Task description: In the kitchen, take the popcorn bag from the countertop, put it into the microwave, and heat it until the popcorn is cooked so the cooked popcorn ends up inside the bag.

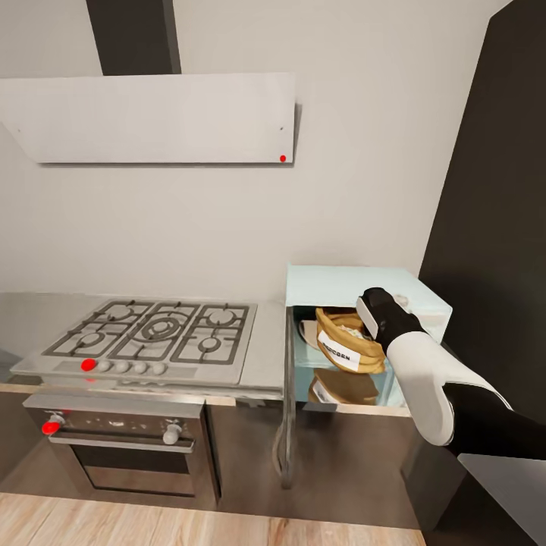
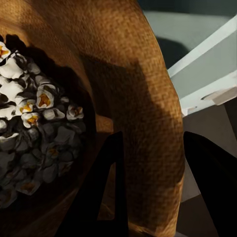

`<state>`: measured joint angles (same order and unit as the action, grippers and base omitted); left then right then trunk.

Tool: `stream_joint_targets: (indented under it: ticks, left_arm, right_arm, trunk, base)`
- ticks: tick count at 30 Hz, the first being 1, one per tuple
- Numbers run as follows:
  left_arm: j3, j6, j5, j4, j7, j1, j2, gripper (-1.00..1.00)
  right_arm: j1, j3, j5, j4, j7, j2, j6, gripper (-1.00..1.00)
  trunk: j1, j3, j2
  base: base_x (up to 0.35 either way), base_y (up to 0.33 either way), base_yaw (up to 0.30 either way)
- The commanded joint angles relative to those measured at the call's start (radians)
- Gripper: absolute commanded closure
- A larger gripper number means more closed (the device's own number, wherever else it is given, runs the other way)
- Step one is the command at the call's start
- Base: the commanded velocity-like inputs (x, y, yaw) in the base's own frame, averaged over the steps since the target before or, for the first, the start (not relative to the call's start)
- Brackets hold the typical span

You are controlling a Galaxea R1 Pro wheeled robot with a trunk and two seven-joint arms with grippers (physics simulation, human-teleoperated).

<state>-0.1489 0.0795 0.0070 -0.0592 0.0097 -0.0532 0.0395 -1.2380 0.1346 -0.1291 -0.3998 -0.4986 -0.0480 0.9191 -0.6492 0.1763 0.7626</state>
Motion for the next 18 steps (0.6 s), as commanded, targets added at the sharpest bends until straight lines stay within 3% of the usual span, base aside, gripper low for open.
stream_joint_targets:
  ticks: [1,5,11,18]
  left_arm:
    - [-0.004,0.003,0.001,0.001,0.001,-0.001,0.000,-1.00]
    - [-0.004,0.003,0.001,0.001,0.001,-0.001,0.000,-1.00]
    - [-0.004,0.003,0.001,0.001,0.001,-0.001,-0.003,-1.00]
    - [-0.004,0.003,0.001,0.001,0.001,0.001,-0.001,-1.00]
  right_arm:
    - [-0.001,0.007,-0.026,-0.008,0.003,-0.001,0.004,1.00]
    - [-0.001,0.007,-0.026,-0.008,0.003,-0.001,0.004,1.00]
    - [-0.001,0.007,-0.026,-0.008,0.003,-0.001,0.004,1.00]
    - [-0.001,0.007,-0.026,-0.008,0.003,-0.001,0.004,1.00]
  trunk:
    - [0.000,0.001,0.001]
    - [0.000,0.001,0.001]
    - [0.000,0.001,0.001]
    - [0.000,0.001,0.001]
  base:
    - [0.000,0.000,0.000]
    - [0.002,0.000,0.000]
    - [0.182,0.000,0.000]
    - [0.014,0.000,0.000]
